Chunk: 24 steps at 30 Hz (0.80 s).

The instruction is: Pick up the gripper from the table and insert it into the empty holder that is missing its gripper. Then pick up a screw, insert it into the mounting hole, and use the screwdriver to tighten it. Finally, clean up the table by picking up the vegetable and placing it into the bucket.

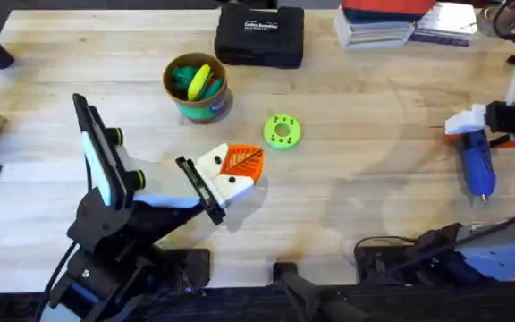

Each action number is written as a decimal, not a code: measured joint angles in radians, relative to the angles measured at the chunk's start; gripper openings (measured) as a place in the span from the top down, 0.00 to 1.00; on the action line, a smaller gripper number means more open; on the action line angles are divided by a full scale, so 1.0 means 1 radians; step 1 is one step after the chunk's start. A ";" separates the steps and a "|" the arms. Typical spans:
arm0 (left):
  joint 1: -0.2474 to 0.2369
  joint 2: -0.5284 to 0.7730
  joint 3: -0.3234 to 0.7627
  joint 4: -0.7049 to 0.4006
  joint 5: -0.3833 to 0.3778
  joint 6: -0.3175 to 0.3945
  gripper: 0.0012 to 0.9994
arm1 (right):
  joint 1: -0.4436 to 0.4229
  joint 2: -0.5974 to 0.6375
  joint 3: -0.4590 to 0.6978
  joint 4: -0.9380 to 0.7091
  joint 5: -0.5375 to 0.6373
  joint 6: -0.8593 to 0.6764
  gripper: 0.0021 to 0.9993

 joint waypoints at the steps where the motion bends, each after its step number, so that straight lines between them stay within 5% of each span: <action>1: 0.000 0.000 0.000 0.000 0.000 0.000 0.99 | -0.006 0.000 0.000 0.001 0.000 0.000 0.01; 11: 0.000 0.000 0.000 0.000 0.000 0.000 0.99 | -0.018 0.013 0.000 0.008 -0.004 -0.001 0.03; 21: 0.000 0.000 0.000 0.000 0.000 0.000 0.99 | -0.017 0.026 0.000 0.010 0.005 -0.003 0.30; 24: 0.000 0.000 0.000 0.000 0.000 0.000 0.99 | -0.017 0.026 0.000 0.013 0.005 -0.003 0.32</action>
